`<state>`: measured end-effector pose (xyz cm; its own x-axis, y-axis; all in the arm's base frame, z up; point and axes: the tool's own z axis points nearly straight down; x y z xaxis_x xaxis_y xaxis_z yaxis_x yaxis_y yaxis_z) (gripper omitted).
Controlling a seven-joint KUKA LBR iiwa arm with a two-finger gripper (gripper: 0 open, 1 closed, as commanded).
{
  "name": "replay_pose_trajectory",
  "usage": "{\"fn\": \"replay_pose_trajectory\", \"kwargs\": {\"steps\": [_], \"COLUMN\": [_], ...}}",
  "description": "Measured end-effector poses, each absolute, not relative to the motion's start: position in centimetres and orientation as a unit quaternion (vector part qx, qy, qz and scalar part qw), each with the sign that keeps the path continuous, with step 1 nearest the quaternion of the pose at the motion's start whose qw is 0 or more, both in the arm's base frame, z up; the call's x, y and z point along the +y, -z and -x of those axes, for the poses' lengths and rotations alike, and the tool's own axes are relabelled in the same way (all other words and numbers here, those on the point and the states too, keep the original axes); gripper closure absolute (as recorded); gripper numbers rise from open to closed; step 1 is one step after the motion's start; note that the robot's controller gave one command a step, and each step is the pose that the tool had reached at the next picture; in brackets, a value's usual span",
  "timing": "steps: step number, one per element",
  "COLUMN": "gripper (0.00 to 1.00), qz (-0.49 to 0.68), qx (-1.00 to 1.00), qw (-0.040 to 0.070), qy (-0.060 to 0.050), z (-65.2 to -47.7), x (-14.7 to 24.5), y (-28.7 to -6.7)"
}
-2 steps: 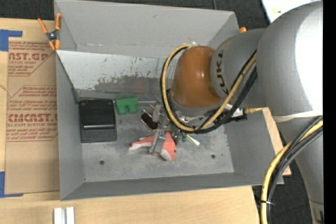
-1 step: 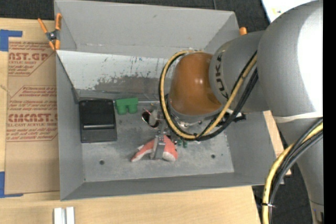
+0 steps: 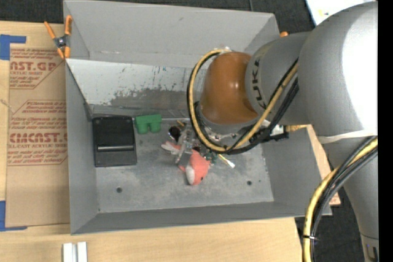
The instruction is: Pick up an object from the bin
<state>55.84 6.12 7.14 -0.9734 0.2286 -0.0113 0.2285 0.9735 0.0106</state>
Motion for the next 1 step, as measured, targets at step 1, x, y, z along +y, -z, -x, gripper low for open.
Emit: {"fn": "replay_pose_trajectory", "kwargs": {"steps": [1], "gripper": [1.00], "qz": [-0.115], "qx": [0.993], "qw": [0.006], "qy": [-0.005], "z": [-55.84], "x": [6.12], "y": [-7.15]}}
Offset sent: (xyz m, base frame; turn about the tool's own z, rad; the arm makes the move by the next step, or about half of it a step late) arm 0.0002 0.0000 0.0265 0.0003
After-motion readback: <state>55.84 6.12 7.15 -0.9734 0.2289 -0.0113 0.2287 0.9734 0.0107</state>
